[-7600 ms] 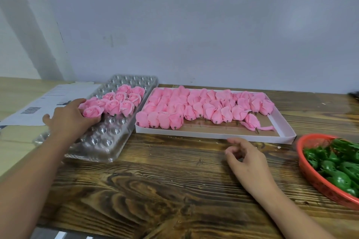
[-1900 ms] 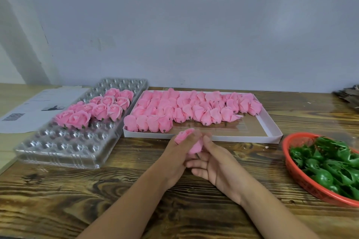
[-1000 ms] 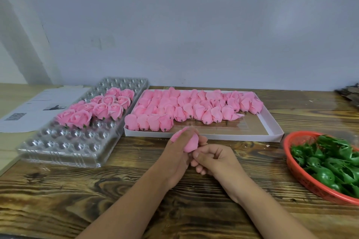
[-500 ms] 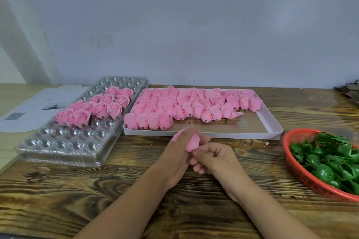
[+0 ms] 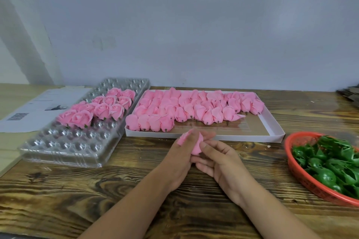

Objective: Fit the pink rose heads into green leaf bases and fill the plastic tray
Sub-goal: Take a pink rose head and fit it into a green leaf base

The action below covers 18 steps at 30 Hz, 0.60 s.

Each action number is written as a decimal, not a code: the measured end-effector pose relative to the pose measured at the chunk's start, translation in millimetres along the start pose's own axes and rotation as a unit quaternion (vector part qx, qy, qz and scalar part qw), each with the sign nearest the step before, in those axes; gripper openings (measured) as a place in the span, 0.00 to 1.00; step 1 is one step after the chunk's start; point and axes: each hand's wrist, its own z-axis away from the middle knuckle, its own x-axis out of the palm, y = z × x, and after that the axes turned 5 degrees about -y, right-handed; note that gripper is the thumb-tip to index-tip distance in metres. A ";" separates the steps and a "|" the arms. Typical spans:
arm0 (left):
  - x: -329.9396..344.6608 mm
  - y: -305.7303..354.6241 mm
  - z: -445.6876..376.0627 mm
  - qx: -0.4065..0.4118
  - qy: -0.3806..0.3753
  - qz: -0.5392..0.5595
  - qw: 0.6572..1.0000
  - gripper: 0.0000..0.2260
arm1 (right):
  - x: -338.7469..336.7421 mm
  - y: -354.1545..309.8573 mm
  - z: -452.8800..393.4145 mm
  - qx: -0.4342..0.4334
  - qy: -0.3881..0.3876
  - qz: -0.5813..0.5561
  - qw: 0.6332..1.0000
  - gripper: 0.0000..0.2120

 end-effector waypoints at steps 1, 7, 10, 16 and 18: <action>0.6 0.3 0.8 0.003 -0.005 -0.013 1.000 0.22 | -1.1 -0.2 -0.4 0.009 0.002 -0.001 1.000 0.07; 1.2 2.0 4.6 0.015 -0.069 -0.078 0.994 0.25 | -6.3 -2.6 -0.8 0.060 -0.031 -0.044 0.997 0.17; 2.2 4.2 5.4 0.005 -0.095 -0.071 0.993 0.25 | -8.1 -2.6 -1.3 0.084 -0.064 -0.083 0.991 0.20; 1.1 2.9 7.4 -0.001 -0.084 -0.048 0.995 0.19 | -5.4 -1.0 -1.1 0.099 -0.077 -0.108 0.986 0.14; 2.1 3.2 7.7 -0.002 -0.070 -0.039 0.997 0.20 | -4.9 -0.7 -2.0 0.091 -0.078 -0.104 0.987 0.17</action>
